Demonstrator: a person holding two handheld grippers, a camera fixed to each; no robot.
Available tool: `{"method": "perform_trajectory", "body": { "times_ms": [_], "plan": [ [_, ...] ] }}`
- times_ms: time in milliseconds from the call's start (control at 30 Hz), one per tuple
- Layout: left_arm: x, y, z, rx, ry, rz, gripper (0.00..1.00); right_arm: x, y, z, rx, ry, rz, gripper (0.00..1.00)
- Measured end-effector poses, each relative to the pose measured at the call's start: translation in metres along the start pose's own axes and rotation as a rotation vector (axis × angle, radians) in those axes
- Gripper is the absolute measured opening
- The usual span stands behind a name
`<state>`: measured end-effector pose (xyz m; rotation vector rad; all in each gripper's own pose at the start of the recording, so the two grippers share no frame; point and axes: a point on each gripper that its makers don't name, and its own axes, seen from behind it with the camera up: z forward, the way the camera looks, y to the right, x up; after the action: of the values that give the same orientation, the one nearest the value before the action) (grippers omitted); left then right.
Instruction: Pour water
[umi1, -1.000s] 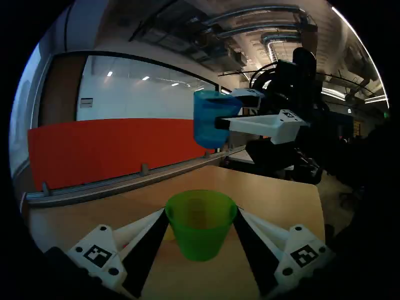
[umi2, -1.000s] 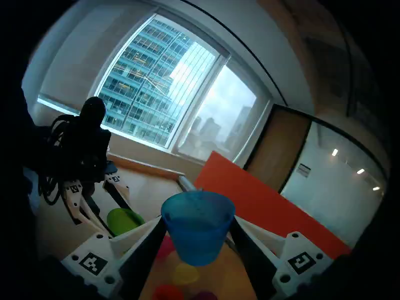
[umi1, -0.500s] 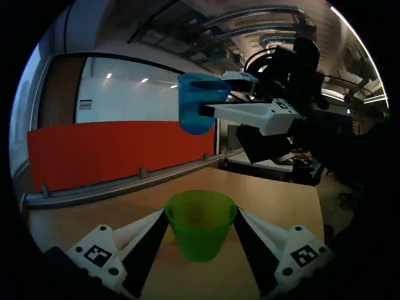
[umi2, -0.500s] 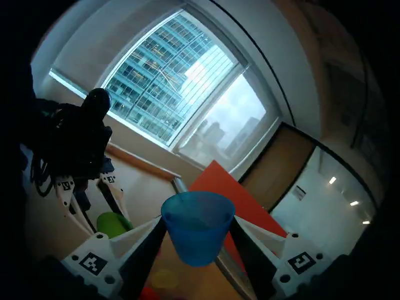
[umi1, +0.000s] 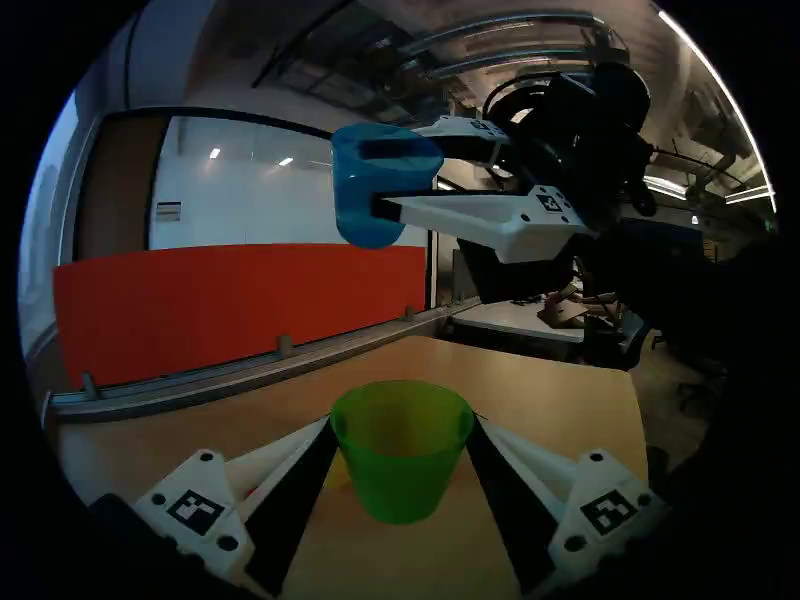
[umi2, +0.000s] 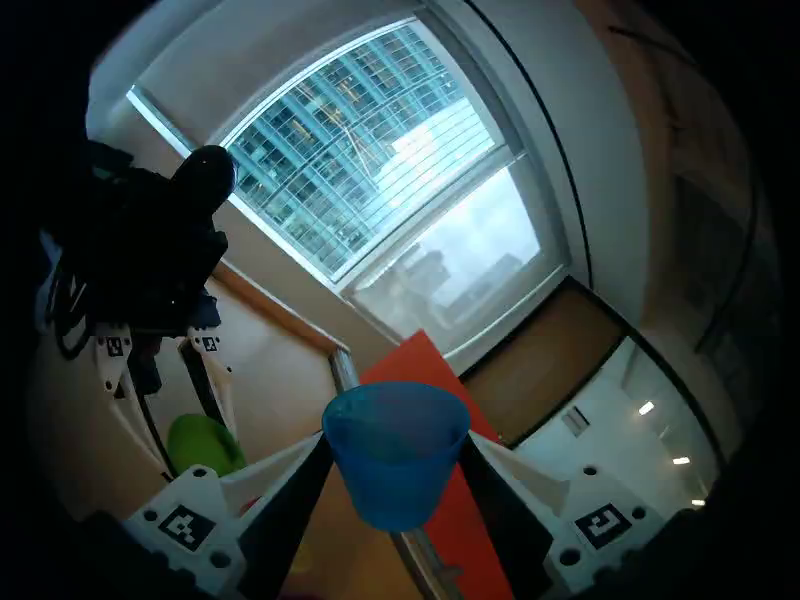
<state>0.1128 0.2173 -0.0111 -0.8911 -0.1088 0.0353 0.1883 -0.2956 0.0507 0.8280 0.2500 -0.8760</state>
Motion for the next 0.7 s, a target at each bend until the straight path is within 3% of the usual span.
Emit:
{"method": "perform_trajectory", "body": {
  "times_ms": [700],
  "plan": [
    [0.004,0.005,0.003,-0.013,-0.001,0.010,0.88,-0.001,0.011,0.002,-0.017,-0.013,-0.151,0.88]
  ]
}}
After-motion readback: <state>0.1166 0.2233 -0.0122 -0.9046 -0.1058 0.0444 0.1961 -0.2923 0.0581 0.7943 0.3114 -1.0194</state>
